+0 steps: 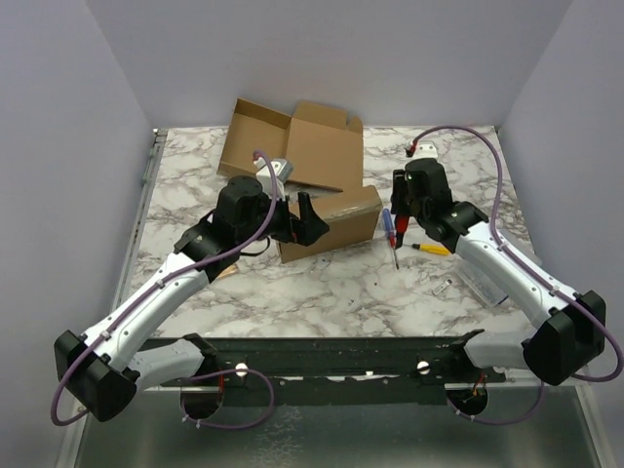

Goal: Unpack the express box
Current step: Adjust the express box at the center of the board.

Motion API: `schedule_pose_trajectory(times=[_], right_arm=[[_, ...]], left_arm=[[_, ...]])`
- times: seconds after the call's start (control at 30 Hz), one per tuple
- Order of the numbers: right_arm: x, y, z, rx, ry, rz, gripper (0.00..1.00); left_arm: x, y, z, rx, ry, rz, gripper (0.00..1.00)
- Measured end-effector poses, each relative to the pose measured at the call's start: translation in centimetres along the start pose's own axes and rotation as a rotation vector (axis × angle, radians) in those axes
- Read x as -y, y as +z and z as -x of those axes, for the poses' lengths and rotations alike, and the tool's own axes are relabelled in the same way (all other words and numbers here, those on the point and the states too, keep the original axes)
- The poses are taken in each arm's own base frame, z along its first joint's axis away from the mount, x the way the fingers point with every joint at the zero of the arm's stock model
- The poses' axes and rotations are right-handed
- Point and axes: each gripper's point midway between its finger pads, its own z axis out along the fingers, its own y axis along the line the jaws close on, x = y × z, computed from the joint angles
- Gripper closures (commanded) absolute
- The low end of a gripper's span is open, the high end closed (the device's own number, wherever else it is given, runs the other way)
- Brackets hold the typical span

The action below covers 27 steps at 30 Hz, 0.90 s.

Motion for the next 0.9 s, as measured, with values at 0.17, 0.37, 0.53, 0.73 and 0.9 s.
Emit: schedule_pose_trajectory(times=[0.17,0.37,0.53,0.73,0.9], right_arm=[[-0.3,0.2,0.4,-0.009,-0.012,0.006,1.00],[-0.4,-1.9,1.5,0.026,0.002,0.054,1.00],[0.1,-6.4,3.5,0.122,0.044,0.124,1.00],[1.3,-10.6,4.0,0.230,0.086,0.168,0.99],[1.5,-11.8,3.7,0.249,0.093,0.196,1.00]], left_arm=[[0.1,-0.6,1.1,0.018,0.032,0.007,0.01],[0.1,1.6,6.6,0.054,0.160,-0.010,0.01],[-1.4,7.3,7.0,-0.052,0.274,-0.054,0.01],[-3.3,13.3,4.3,-0.205,0.346,-0.115,0.01],[-2.6,14.9,1.8,-0.274,0.392,-0.157,0.01]])
